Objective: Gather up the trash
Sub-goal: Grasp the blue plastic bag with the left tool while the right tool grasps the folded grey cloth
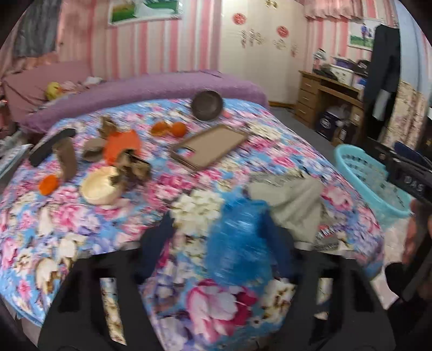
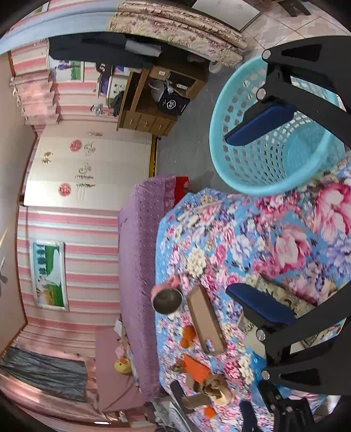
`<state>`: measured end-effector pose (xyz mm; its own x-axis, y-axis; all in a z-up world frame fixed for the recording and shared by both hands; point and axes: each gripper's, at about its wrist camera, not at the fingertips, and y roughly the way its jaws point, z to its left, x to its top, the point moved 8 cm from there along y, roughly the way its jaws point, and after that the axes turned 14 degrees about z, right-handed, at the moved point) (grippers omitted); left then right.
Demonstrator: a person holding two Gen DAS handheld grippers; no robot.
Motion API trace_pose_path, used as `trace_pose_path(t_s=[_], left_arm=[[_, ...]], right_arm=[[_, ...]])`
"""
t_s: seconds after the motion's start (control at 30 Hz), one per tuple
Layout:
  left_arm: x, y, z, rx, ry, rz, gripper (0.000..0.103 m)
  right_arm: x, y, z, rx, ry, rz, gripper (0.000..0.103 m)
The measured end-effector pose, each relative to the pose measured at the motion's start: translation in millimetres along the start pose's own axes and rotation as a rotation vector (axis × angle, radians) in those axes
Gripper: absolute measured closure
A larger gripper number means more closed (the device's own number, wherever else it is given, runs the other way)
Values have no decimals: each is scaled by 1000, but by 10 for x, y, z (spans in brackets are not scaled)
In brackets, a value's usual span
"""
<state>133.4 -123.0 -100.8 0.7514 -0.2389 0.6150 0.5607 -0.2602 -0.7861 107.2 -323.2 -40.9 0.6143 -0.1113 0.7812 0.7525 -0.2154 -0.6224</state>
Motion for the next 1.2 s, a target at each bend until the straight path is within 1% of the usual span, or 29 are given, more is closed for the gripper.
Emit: trace_pose_path(t_s=[0.03, 0.1, 0.2, 0.3, 0.4, 0.47, 0.5, 0.57, 0.63, 0.7, 0.77, 0.8, 0.83, 0.87, 0.93, 1.1, 1.2], left_arm=[[-5, 1, -25, -10, 9, 3, 64], [-15, -24, -59, -18, 27, -1, 86], [2, -93, 1, -8, 19, -10, 101], [41, -145, 183, 9, -28, -14, 102], [93, -253, 413, 42, -79, -39, 102], [126, -314, 545, 53, -101, -55, 102], [139, -345, 601, 61, -111, -63, 102], [160, -411, 725, 85, -134, -79, 102], [170, -448, 816, 95, -159, -86, 102], [168, -478, 890, 101, -179, -91, 102], [176, -503, 950, 111, -192, -98, 102], [178, -507, 970, 112, -195, -100, 102], [182, -519, 985, 113, -198, -104, 102], [185, -526, 998, 117, -199, -107, 102], [188, -539, 1013, 132, -198, -113, 102], [233, -541, 1082, 148, -207, -126, 102], [267, -531, 1140, 143, -225, -128, 102]], right_arm=[[-16, 14, 43, 5, -10, 6, 4], [-37, 31, 107, 11, -26, 14, 4], [-66, 47, 235, 36, -50, 27, 4], [-105, 67, 342, 52, -70, 36, 5], [-159, 132, 517, 84, -98, 68, 6], [-199, 176, 626, 111, -115, 92, 15], [-223, 203, 688, 122, -129, 106, 17], [-284, 279, 837, 143, -161, 142, 24], [-358, 357, 969, 171, -188, 183, 29], [-404, 423, 1056, 198, -194, 215, 39], [-437, 477, 1124, 235, -191, 243, 61], [-443, 500, 1152, 251, -189, 255, 63], [-442, 516, 1178, 252, -192, 257, 66], [-423, 519, 1206, 247, -207, 248, 71], [-351, 516, 1237, 241, -226, 227, 77], [-44, 489, 1146, 244, -193, 162, 80], [97, 521, 1058, 269, -152, 153, 80]])
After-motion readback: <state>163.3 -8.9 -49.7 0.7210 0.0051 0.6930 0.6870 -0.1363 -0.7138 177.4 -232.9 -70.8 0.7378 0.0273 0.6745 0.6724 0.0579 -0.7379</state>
